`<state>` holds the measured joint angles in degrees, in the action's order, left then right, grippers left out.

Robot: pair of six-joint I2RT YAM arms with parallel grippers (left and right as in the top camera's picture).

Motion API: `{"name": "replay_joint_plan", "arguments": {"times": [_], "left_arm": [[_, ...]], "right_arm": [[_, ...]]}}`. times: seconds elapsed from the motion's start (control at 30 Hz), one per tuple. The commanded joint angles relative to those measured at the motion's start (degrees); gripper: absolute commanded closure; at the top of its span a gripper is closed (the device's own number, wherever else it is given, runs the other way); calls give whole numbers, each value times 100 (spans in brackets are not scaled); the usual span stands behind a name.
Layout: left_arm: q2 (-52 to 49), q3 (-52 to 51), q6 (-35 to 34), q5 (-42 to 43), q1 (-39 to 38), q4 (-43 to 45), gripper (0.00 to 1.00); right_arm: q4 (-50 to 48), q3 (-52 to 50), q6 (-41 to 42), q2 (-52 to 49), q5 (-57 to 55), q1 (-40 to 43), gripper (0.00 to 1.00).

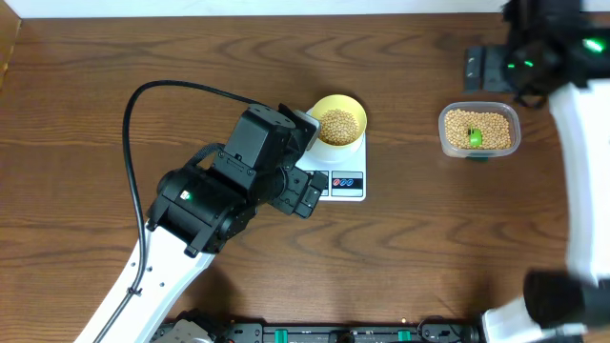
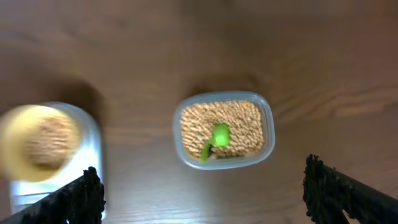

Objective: Scoop item into bowl and weigh 50g on scale

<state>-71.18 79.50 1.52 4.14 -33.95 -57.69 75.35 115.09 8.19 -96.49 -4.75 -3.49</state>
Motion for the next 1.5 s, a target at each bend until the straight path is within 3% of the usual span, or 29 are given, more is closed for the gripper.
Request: {"name": "replay_joint_plan", "arguments": {"times": [0.0,0.23,0.4,0.7,0.77,1.03,1.27,1.47], "left_arm": [[2,125,37,-72,13,-13,2],[2,125,37,-72,13,-13,2],[2,125,37,-72,13,-13,2],[2,125,37,-72,13,-13,2],[2,125,37,-72,13,-13,2],[2,125,37,-72,13,-13,2],[2,125,37,-72,13,-13,2],[2,125,37,-72,13,-13,2]], "right_arm": [[131,114,251,839,184,-188,1],[697,-33,251,2094,-295,-627,1],[885,-769,254,3224,-715,-1088,1],[-789,-3904,664,6076,-739,-1172,1],[-1556,-5121,660,6972,-909,-1172,1],[-2780,-7779,662,9077,-1766,-1172,1],[-3016,-8454,1202,9615,-3239,-1108,1],[-3364,-9016,1556,9615,-3565,-1106,1]]}}
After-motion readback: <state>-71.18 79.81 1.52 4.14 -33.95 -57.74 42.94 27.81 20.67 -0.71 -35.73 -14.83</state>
